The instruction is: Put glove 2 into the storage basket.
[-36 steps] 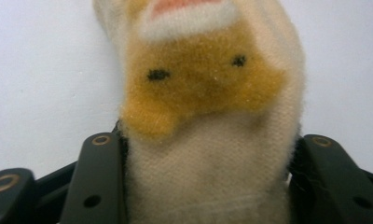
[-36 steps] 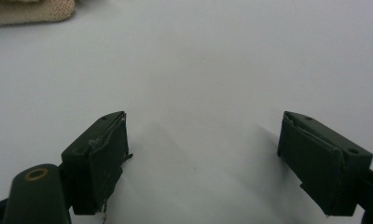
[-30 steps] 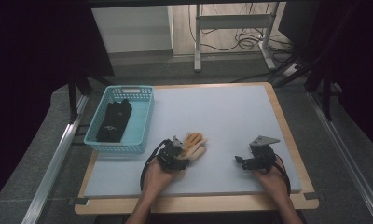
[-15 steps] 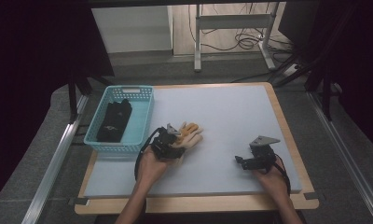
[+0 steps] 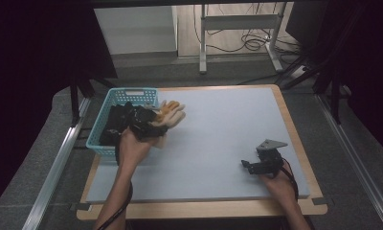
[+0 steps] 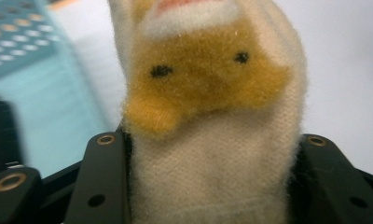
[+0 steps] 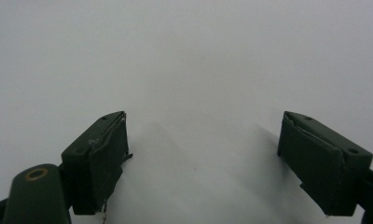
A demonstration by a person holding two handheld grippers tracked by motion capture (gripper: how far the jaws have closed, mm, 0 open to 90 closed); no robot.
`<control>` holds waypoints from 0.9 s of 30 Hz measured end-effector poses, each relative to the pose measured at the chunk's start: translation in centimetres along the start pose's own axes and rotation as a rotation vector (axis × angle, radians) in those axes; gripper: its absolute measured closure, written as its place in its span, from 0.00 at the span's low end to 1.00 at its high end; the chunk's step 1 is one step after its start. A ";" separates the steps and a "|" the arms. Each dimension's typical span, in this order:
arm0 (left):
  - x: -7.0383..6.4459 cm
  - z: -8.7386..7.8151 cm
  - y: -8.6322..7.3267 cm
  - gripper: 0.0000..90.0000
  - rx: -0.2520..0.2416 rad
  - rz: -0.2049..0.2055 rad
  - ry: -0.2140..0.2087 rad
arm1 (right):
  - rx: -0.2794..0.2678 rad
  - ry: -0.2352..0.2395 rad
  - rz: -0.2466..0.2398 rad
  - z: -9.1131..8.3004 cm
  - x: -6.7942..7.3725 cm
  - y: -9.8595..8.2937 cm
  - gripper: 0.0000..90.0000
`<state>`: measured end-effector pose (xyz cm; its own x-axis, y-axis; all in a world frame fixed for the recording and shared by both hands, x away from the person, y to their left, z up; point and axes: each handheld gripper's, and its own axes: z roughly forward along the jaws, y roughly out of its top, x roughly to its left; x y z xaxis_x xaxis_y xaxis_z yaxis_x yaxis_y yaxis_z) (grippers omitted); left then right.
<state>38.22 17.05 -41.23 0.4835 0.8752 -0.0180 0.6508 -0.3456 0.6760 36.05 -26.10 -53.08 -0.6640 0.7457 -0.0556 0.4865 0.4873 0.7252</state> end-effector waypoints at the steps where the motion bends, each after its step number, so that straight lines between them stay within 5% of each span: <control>1: 0.7 -0.3 0.1 0.55 -0.002 -0.014 0.012 | 0.000 0.000 0.000 0.0 0.0 0.0 0.17; 9: 6.3 -1.0 0.1 0.55 0.003 -0.098 0.101 | 0.000 0.001 0.000 0.0 0.0 0.0 0.17; 16: 10.5 1.1 -0.9 0.54 0.063 -0.161 0.171 | 0.000 0.000 0.001 0.0 0.0 0.0 0.17; 27: 12.1 7.0 -1.9 0.53 0.194 -0.178 0.143 | 0.000 0.001 0.000 0.0 0.0 0.0 0.17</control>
<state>46.95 25.92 -47.88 0.2731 0.9619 -0.0100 0.8243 -0.2287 0.5179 36.06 -26.11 -53.08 -0.6646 0.7452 -0.0552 0.4861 0.4873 0.7254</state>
